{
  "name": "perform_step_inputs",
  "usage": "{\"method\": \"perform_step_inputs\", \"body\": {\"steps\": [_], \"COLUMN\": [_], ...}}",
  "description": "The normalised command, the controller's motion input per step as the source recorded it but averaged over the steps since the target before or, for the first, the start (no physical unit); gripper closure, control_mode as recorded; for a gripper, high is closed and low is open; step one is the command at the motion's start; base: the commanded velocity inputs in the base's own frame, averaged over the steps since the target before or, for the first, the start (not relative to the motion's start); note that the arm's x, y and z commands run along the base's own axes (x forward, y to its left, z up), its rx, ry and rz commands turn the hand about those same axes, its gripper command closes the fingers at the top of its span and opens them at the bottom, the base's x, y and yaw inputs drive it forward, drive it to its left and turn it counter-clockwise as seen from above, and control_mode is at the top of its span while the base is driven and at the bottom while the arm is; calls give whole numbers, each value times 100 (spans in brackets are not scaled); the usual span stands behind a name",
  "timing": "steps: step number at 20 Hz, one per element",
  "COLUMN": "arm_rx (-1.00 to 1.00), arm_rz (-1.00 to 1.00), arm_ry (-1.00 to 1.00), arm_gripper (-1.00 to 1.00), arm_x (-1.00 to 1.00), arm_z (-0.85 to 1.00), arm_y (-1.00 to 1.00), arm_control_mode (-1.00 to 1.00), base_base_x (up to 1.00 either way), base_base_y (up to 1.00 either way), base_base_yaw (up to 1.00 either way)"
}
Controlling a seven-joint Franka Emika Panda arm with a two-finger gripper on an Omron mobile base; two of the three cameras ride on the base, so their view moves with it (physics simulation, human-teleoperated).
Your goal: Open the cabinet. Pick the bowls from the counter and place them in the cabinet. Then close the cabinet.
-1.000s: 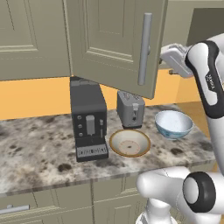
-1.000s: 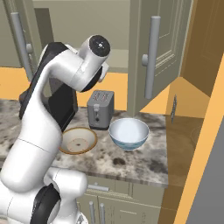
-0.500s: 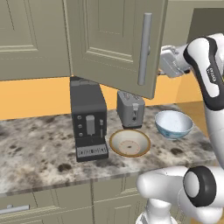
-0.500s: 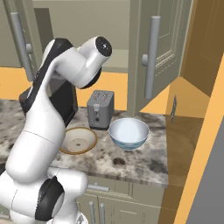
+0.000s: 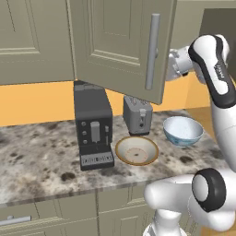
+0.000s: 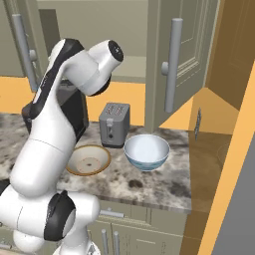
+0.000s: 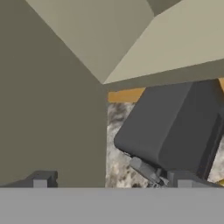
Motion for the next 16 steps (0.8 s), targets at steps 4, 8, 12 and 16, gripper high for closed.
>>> {"method": "perform_step_inputs", "body": {"steps": [4,8,12,16], "arm_rx": [0,0,0,0], "arm_rz": [18,18,17,14], "arm_ry": [-9,-14,-17,-16], "arm_gripper": [-100,-100,-100,-100], "arm_x": [-39,-59,-62,-55], "arm_z": [0,0,0,0], "arm_y": [56,63,67,62], "arm_control_mode": [-100,-100,-100,-100], "base_base_x": [0,0,0,0], "base_base_y": [0,0,0,0], "base_base_yaw": [0,0,0,0]}}
